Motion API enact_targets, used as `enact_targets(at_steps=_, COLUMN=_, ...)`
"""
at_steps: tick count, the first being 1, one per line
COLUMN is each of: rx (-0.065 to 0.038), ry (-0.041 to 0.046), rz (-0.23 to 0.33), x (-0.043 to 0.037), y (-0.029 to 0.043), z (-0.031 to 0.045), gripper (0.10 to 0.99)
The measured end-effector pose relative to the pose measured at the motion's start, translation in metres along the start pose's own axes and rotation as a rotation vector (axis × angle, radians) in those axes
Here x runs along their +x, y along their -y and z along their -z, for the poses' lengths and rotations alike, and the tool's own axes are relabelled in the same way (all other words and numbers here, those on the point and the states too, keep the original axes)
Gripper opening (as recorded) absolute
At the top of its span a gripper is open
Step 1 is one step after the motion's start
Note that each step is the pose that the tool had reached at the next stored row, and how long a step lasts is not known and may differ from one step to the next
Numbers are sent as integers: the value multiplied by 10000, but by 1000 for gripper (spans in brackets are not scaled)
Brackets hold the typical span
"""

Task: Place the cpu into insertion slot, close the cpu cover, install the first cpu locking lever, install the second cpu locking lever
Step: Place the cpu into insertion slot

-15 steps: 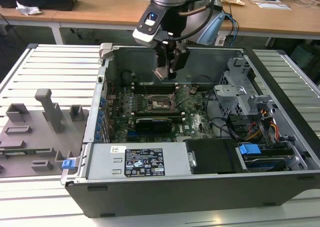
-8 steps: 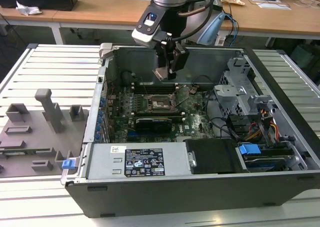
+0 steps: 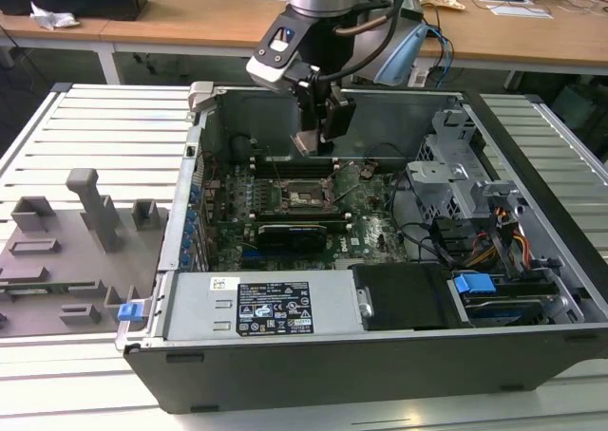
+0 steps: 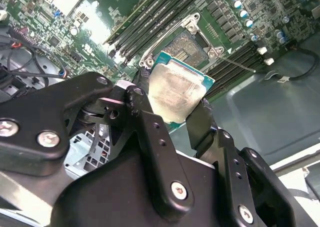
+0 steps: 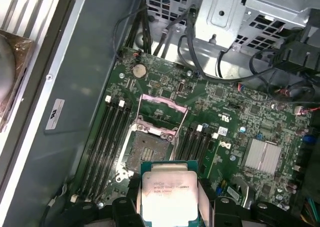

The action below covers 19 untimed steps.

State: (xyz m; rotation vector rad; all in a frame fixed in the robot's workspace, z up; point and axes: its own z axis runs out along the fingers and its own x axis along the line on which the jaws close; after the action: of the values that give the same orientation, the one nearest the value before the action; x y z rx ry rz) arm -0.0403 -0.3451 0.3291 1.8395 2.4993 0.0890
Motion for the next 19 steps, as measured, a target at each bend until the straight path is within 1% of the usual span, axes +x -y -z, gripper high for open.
enact_targets(at_steps=6, rx=3, ry=34, rz=-502, x=0, y=2, z=-22, gripper=537)
enact_targets(at_steps=13, rx=10, ry=43, rz=-586, x=0, y=4, z=-54, gripper=537)
enact_targets(at_steps=14, rx=27, ry=56, rz=-588, x=0, y=5, z=-61, gripper=537)
enact_targets(at_steps=16, rx=100, ry=65, rz=-594, x=0, y=6, z=-79, gripper=537)
enact_targets(at_steps=19, rx=127, ry=80, rz=-622, x=0, y=7, z=-97, gripper=537)
